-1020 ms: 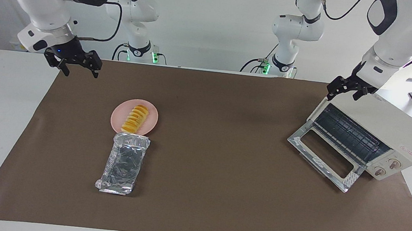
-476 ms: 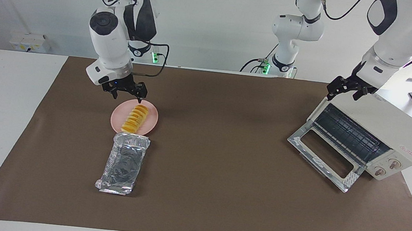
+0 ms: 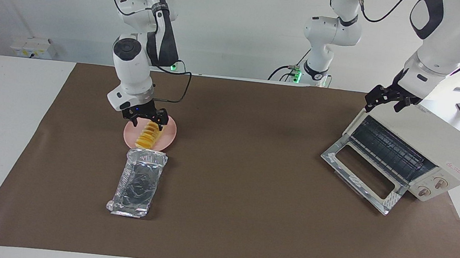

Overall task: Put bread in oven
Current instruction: 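Move the right gripper toward the bread roll on the pink plate, then grasp the bread roll with the right gripper and lift it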

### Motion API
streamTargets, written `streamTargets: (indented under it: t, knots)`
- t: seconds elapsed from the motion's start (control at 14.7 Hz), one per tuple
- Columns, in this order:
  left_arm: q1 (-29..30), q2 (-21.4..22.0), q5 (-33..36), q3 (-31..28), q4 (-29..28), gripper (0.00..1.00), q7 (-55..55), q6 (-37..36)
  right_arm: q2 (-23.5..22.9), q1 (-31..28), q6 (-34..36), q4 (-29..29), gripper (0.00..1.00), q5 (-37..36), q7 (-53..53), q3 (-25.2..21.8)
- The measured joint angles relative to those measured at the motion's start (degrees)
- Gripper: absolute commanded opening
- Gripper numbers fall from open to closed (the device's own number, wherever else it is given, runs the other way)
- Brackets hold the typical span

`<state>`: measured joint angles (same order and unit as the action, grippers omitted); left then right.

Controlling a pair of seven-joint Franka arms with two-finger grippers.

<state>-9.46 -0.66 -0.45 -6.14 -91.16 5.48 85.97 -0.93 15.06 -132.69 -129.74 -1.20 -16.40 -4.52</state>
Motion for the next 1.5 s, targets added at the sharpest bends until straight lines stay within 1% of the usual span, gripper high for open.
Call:
streamTargets:
  t: [0.2,0.48,0.82,0.88,0.95,1.02,1.16,1.29,1.36,1.5]
  knots:
    - [0.0,0.0,0.0,0.0,0.0,1.0,0.0,0.0,-0.2,0.1,-1.1,-1.1,1.0,0.0,0.5,0.0]
    - [0.0,0.0,0.0,0.0,0.0,1.0,0.0,0.0,-0.4,-0.1,-4.5,-3.3,1.0,0.0,5.7,-0.2]
    - [0.0,0.0,0.0,0.0,0.0,1.0,0.0,0.0,-1.7,-0.1,-6.7,-4.5,1.0,0.0,6.5,-0.3]
    - [0.0,0.0,0.0,0.0,0.0,1.0,0.0,0.0,-2.1,0.0,-7.1,-4.6,0.98,0.0,6.5,-0.2]
    - [0.0,0.0,0.0,0.0,0.0,1.0,0.0,0.0,-2.5,0.1,-7.2,-4.7,0.9,0.0,6.5,-0.2]
    - [0.0,0.0,0.0,0.0,0.0,1.0,0.0,0.0,-2.8,0.2,-7.4,-4.7,0.77,0.0,6.5,-0.2]
    - [0.0,0.0,0.0,0.0,0.0,1.0,0.0,0.0,-3.0,0.3,-7.5,-4.7,0.37,0.0,6.5,-0.2]
    - [0.0,0.0,0.0,0.0,0.0,1.0,0.0,0.0,-3.0,0.3,-7.5,-4.7,0.02,0.0,6.5,-0.2]
    - [0.0,0.0,0.0,0.0,0.0,1.0,0.0,0.0,-3.0,0.3,-7.5,-4.6,0.0,0.0,6.5,-0.2]
    - [0.0,0.0,0.0,0.0,0.0,1.0,0.0,0.0,-3.0,0.2,-7.5,-4.5,0.0,0.0,6.5,-0.3]
